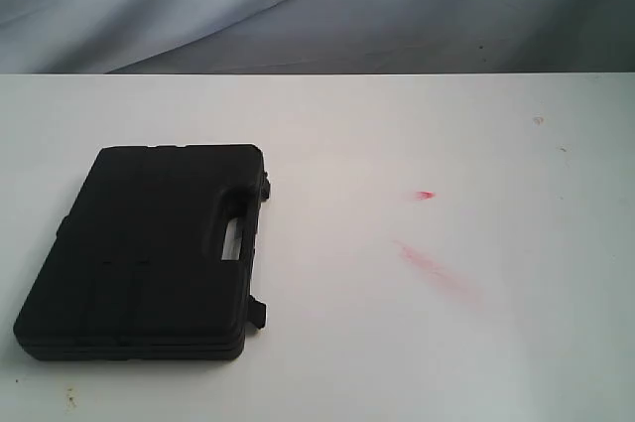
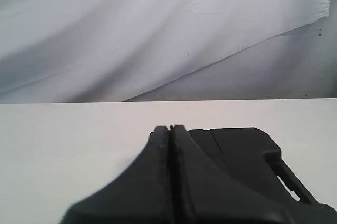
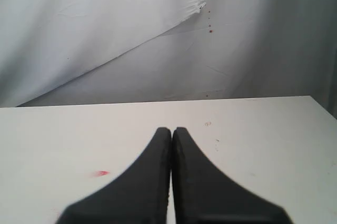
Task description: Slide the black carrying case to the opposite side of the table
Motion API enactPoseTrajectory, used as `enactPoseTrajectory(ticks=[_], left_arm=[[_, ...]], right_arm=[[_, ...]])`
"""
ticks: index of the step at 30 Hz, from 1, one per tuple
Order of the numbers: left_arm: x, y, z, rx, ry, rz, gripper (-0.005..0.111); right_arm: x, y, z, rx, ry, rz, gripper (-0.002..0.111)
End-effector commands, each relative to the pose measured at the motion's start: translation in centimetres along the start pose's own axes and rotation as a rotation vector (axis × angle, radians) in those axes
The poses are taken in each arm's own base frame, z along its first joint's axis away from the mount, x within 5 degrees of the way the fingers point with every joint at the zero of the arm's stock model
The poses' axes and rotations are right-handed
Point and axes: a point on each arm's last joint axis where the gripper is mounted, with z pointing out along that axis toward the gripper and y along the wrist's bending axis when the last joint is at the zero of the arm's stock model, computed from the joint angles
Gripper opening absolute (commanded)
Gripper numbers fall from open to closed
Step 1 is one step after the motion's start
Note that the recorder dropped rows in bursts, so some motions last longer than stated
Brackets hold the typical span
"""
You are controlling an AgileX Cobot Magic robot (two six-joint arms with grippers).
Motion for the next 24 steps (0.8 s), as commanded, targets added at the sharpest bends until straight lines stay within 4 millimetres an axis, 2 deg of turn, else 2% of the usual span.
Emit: enactPoseTrajectory(ticks=[1, 12, 17, 24], left_arm=[[0.11, -0.02, -0.01, 0.005, 0.000, 0.000, 0.000], [-0.08, -0.07, -0.02, 0.010, -0.021, -0.018, 0.000], [-0.21, -0.14, -0.02, 0.017, -0.036, 0.039, 0.000], [-0.34, -0.18, -0.05, 0.021, -0.035, 0.005, 0.000]], right_arm=[[0.07, -0.03, -0.03, 0.005, -0.004, 0.006, 0.000], [0.07, -0.03, -0.03, 0.005, -0.004, 0.006, 0.000], [0.07, -0.03, -0.03, 0.005, -0.004, 0.006, 0.000], [0.07, -0.03, -0.03, 0.005, -0.004, 0.006, 0.000]])
